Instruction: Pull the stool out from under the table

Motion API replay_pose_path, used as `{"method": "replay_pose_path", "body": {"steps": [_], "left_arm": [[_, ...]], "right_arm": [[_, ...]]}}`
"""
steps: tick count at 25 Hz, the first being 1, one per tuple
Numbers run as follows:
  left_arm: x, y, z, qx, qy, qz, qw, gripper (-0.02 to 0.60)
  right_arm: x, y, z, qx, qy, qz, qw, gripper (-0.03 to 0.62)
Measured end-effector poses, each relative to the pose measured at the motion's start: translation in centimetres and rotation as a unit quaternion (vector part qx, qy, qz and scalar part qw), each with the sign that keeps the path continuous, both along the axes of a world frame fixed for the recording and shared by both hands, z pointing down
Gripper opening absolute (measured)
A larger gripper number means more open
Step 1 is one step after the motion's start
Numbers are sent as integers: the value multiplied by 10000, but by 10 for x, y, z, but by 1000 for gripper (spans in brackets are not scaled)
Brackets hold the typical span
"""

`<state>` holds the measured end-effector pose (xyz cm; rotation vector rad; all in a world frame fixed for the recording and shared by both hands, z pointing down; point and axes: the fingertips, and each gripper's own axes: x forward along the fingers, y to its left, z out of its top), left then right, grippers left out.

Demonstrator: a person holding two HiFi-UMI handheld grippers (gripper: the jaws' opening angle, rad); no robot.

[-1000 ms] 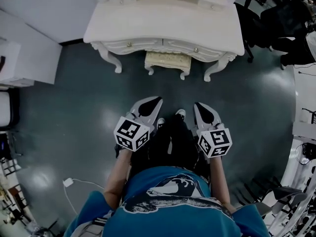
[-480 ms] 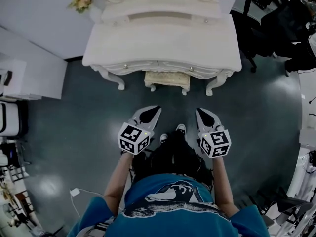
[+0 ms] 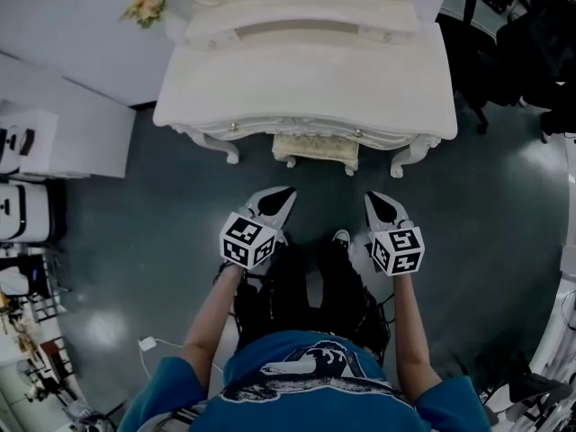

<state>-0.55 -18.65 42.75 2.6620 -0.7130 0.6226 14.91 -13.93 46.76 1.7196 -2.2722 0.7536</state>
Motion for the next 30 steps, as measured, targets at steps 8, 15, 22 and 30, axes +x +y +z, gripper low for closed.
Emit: {"method": "replay_pose_path", "body": {"steps": [8,15,22,30], "left_arm": [[-12,-45,46,-111,-211,208,9995,98],[-57,-94,116,-611,-303,250,9974,118],[-91,-153,179,-856,-540,286,9945,141],[-96,-193,267,-1276,-786,46,9887,224]], "right_arm": [[0,-27,50,-273,-111,222,9993,3],[-18,-45,99,-385,-153,739,9964,3],[-31,-66,159,-703,-342,1228,9894,5],[-20,-91,229,-1019,-451,1320,9850,96]]}}
